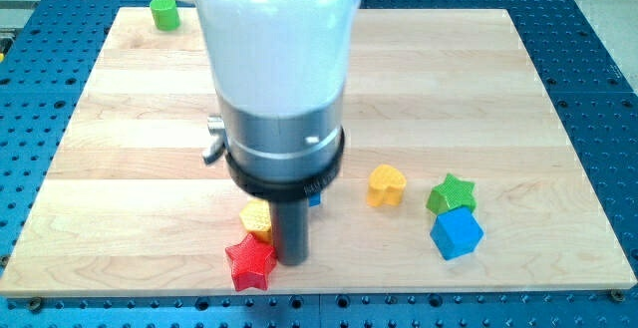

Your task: Place the yellow blocks and triangle in a horizontal line

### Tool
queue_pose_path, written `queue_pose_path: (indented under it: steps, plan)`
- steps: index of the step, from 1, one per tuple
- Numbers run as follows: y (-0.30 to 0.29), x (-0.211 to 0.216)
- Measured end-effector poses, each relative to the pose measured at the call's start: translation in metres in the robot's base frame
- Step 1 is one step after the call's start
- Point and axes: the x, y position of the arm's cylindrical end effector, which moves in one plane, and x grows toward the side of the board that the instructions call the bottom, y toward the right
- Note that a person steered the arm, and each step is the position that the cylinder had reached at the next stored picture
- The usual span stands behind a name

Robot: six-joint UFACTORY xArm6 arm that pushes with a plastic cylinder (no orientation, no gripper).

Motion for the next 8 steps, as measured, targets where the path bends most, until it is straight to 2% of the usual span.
queue_pose_path:
  steps: [1, 2, 3, 4, 6, 7, 8]
  plan:
    - [-0.016, -0.029]
    - [0.038, -0.021]
    - [0.052, 0.035]
    - [0.049, 0.036]
    - [-0.041, 0.033]
    - [-0.076, 0.005]
    - [-0.079, -0.046]
